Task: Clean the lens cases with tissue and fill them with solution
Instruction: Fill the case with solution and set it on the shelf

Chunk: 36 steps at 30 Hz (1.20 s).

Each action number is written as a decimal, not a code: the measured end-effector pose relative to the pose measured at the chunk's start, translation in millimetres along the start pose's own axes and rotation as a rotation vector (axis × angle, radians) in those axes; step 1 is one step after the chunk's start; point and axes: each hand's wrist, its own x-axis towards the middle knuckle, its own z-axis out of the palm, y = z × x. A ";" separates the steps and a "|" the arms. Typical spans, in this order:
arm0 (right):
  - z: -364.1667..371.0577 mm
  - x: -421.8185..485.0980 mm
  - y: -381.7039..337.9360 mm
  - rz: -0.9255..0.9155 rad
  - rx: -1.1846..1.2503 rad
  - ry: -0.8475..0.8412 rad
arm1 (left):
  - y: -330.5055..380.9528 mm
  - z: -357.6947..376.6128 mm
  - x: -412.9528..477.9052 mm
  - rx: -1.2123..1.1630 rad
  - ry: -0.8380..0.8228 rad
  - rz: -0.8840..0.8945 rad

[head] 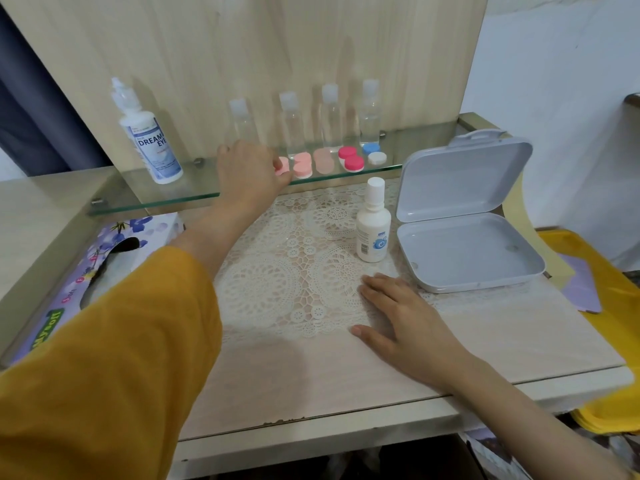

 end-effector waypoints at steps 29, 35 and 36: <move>2.7 -0.1 0.7 0.000 0.000 0.021 | 15.9 -7.3 8.3 -0.091 -0.091 0.239; 1.7 0.3 1.3 0.002 0.008 0.008 | 17.4 -2.3 8.3 -0.084 -0.139 0.242; 1.7 0.4 1.2 0.004 0.011 0.006 | 17.6 -1.9 8.2 -0.089 -0.137 0.241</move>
